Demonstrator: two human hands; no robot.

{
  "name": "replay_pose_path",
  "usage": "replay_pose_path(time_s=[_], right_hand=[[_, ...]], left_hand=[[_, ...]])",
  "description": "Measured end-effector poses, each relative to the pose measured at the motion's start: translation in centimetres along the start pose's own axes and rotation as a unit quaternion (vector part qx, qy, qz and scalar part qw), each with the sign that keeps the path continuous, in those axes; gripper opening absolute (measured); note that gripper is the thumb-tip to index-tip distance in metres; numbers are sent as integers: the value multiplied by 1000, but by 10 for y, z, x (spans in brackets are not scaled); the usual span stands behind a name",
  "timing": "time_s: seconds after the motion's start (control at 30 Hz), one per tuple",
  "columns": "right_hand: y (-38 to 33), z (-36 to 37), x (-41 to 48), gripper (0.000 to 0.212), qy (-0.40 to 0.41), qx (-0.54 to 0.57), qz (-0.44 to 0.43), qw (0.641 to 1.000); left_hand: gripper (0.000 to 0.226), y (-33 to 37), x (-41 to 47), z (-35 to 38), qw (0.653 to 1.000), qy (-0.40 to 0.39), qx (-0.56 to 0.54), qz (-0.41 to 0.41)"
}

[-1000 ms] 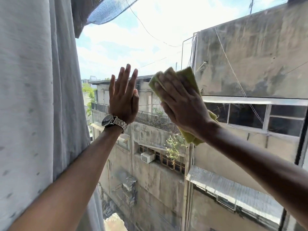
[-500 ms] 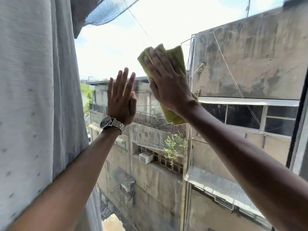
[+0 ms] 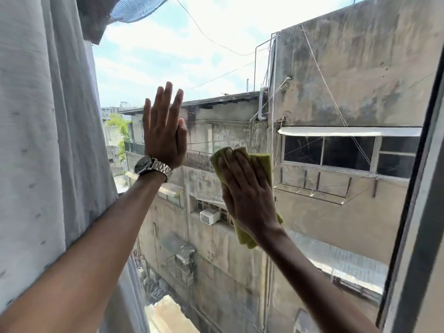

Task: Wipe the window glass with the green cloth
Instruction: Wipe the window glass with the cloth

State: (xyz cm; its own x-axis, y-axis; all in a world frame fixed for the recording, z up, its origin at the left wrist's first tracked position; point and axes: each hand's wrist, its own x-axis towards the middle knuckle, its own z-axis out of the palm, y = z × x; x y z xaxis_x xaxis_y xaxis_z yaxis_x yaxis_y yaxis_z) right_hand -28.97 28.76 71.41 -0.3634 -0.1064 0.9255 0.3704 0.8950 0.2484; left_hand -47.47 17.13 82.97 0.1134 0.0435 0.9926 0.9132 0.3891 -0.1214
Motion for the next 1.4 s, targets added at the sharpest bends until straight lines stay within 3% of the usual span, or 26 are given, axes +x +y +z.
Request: replay_pose_path(time_s=[0.1, 0.2, 0.37, 0.47, 0.6, 0.8, 0.97, 1.03, 1.17, 1.3, 1.4], right_hand=[[-15, 3, 42, 58, 15, 0, 4, 1000], [-17, 7, 20, 59, 8, 2, -23, 1000], [14, 4, -81, 64, -72, -38, -147, 986], [61, -17, -84, 59, -104, -55, -221, 968], [117, -52, -28, 57, -46, -86, -153, 983], [187, -111, 96, 57, -7, -130, -134, 982], [167, -107, 123, 64, 46, -86, -12, 995], [144, -97, 104, 68, 57, -71, 13, 996], [116, -67, -2, 70, 6, -79, -52, 996], [129, -59, -116, 67, -71, -118, -97, 986], [151, -78, -127, 54, -105, -128, -135, 977]], left_hand=[[56, -1, 0, 1, 1000, 6, -5, 3], [56, -1, 0, -1, 1000, 7, -3, 5], [55, 2, 1, -4, 1000, 1, -17, -8], [55, 4, 4, -7, 1000, -1, -19, -7], [56, 4, 1, -8, 1000, -10, -21, -16], [56, 4, 2, -7, 999, -23, -12, -20], [60, 21, 0, -4, 998, -16, -14, -58], [64, 34, 0, -1, 997, -19, -10, -80], [67, 28, -12, -2, 997, -56, 32, -30], [68, 24, -16, -4, 997, -62, 27, -20], [68, 25, -15, -6, 998, -55, 10, -16]])
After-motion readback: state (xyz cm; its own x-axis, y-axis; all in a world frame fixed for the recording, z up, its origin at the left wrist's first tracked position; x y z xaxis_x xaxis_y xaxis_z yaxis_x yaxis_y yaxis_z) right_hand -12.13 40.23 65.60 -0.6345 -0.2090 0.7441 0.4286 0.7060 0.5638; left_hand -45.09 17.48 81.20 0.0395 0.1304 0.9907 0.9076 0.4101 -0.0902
